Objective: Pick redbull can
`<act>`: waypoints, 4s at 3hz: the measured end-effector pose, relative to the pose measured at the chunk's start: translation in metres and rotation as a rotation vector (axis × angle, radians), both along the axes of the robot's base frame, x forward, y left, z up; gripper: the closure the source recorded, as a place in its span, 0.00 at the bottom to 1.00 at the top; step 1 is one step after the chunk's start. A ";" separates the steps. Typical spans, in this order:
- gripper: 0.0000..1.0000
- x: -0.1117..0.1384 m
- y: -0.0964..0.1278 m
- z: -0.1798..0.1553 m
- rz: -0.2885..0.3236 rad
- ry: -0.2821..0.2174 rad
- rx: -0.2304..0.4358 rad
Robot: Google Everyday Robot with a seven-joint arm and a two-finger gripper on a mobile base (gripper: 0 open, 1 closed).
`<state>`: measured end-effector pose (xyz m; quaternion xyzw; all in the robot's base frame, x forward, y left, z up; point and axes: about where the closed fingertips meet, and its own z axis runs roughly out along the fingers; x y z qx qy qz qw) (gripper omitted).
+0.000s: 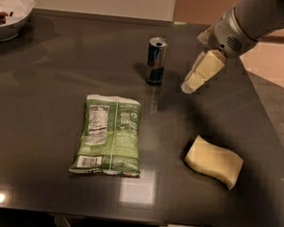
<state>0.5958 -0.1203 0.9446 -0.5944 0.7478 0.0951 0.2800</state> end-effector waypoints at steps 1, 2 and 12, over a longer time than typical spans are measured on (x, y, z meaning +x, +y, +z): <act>0.00 0.017 0.016 -0.005 0.004 -0.008 0.028; 0.00 0.044 0.033 -0.019 -0.008 0.011 0.061; 1.00 0.046 0.080 0.082 0.121 -0.030 0.232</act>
Offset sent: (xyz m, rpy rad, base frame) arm 0.1067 0.0684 -0.0351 0.1639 0.0456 -0.0502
